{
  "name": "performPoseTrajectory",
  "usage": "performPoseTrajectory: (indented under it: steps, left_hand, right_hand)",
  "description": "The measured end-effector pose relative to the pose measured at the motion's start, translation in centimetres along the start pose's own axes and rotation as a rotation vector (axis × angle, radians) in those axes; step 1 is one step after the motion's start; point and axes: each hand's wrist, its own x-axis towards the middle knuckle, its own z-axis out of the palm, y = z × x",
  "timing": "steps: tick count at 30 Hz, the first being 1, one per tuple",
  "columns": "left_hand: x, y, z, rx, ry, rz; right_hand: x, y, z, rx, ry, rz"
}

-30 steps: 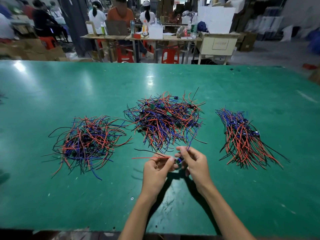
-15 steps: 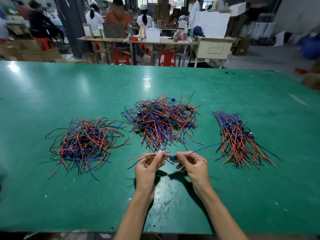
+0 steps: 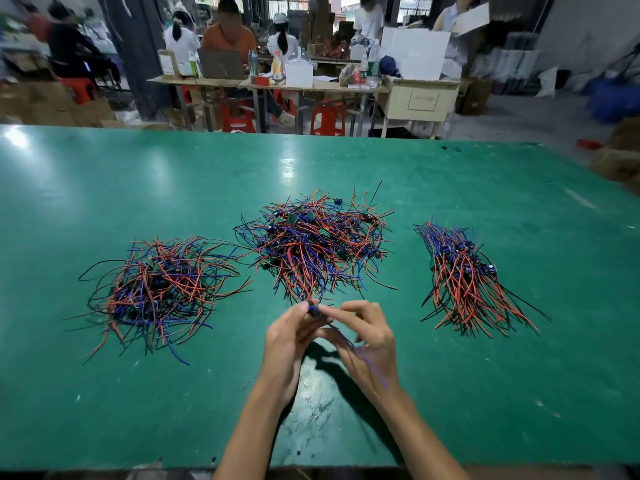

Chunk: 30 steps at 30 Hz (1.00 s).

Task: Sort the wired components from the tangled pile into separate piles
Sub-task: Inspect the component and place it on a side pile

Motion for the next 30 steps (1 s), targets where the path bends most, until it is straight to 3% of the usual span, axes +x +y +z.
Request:
performPoseTrajectory:
  steps: [2,5,9,15,20,26,30]
  left_hand:
    - [0.1,0.2,-0.1,-0.048,0.072,-0.017]
    - [0.1,0.1,-0.1,-0.017,0.077,-0.020]
    - [-0.2,-0.5,0.3,0.278,0.027,0.027]
    - [-0.9,-0.9,0.8,0.456,-0.091,0.098]
    - [-0.8,-1.0,0.8,0.537,-0.101,0.134]
    - [-0.7,-1.1,0.8,0.535,-0.114,0.125]
    - [-0.8,-1.3,0.8,0.521,-0.106,0.130]
  right_hand:
    - [0.0,-0.2,0.1,-0.032,-0.069,0.039]
    - [0.4,-0.2,-0.1,0.128,-0.086,0.295]
    - [1.5,0.1,-0.6,0.417,-0.187,0.651]
    - [1.6,0.2,-0.8,0.496,-0.140,0.665]
    - [1.7,0.0,-0.9,0.518,-0.250,0.604]
    - [1.6,0.1,-0.9,0.721,-0.276,0.728]
    - [1.3,-0.2,-0.8,0.697,-0.206,0.729]
